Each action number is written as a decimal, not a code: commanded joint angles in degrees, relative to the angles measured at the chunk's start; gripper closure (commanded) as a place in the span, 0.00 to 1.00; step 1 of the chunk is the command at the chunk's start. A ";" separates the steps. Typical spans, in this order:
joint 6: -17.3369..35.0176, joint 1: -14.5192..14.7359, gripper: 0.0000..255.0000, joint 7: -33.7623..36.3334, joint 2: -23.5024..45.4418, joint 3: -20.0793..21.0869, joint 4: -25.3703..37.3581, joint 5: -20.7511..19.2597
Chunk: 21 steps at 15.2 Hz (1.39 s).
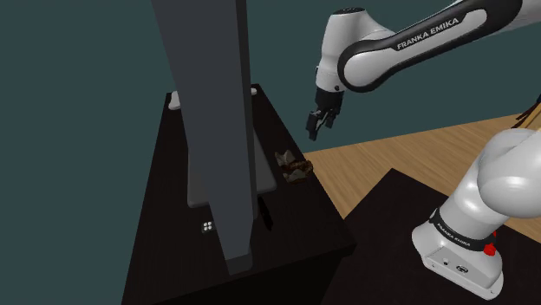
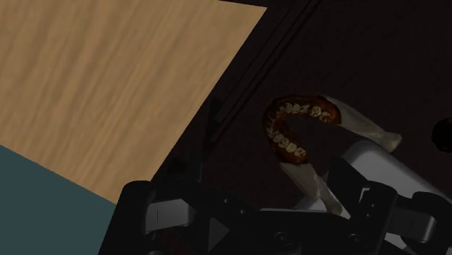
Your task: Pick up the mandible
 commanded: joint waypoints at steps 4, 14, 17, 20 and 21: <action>8.04 0.86 0.00 2.52 10.46 2.41 2.03 -1.41; 17.73 1.74 0.00 6.74 24.08 3.71 5.25 -5.93; 19.69 1.80 0.00 7.41 25.84 3.54 4.99 -6.78; 19.56 1.75 1.00 7.28 25.77 3.51 5.06 -6.72; 19.56 1.77 1.00 7.31 25.79 3.52 5.08 -6.73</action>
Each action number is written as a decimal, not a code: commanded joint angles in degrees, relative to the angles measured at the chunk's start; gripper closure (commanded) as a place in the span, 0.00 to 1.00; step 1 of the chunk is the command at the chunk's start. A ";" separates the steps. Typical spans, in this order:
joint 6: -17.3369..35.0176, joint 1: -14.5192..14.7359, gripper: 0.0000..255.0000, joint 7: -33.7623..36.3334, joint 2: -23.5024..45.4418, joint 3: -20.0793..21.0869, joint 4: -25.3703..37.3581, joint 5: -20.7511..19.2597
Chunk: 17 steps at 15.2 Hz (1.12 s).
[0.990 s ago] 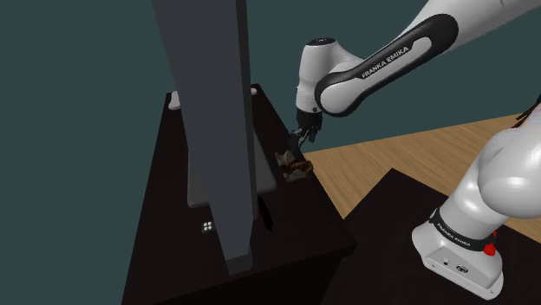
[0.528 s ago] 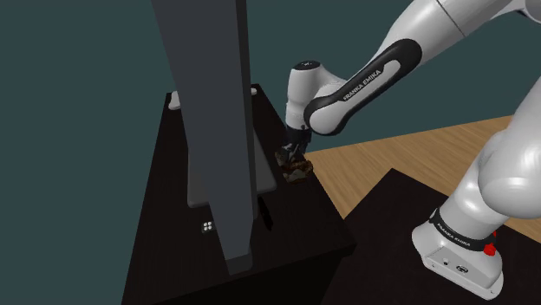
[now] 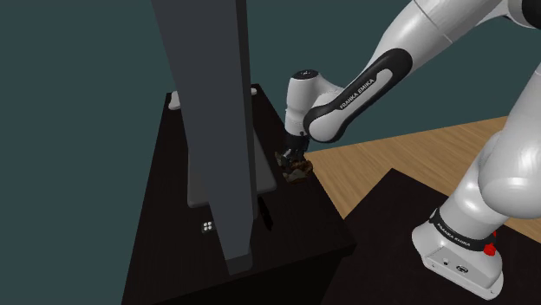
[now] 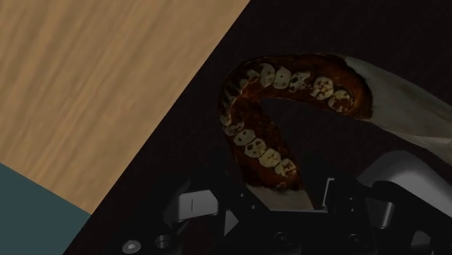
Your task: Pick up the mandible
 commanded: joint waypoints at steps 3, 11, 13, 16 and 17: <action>0.03 0.01 1.00 0.01 0.08 0.01 0.00 -0.02; -2.90 -0.06 1.00 -0.91 -2.59 0.30 0.34 1.23; -4.45 -0.08 1.00 -1.37 -3.87 0.38 0.65 1.80; -6.79 -0.08 1.00 -1.99 -5.70 0.46 1.21 2.58; -7.58 -0.08 1.00 -2.18 -6.29 0.47 1.43 2.81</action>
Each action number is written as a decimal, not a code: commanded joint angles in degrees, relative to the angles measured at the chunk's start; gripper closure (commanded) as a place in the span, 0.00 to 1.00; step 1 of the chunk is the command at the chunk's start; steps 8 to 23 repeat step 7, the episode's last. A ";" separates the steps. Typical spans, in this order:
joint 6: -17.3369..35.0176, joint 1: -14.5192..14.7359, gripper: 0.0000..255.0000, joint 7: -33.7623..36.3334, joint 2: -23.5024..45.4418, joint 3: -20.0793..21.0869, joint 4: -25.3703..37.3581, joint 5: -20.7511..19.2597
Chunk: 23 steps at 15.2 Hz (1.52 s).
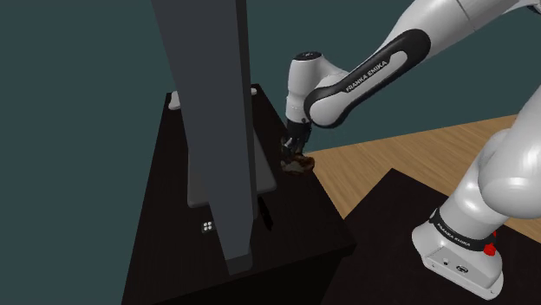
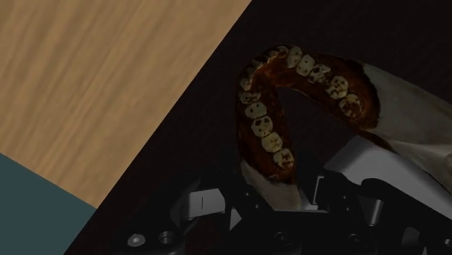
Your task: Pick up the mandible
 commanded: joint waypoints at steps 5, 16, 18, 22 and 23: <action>-4.82 0.09 1.00 -0.96 -3.31 0.06 1.58 1.25; -4.94 0.09 1.00 -0.98 -3.40 0.06 1.62 1.28; -4.94 0.09 1.00 -0.98 -3.40 0.06 1.62 1.28; -4.94 0.09 1.00 -0.98 -3.40 0.06 1.62 1.28; -4.94 0.09 1.00 -0.98 -3.40 0.06 1.62 1.28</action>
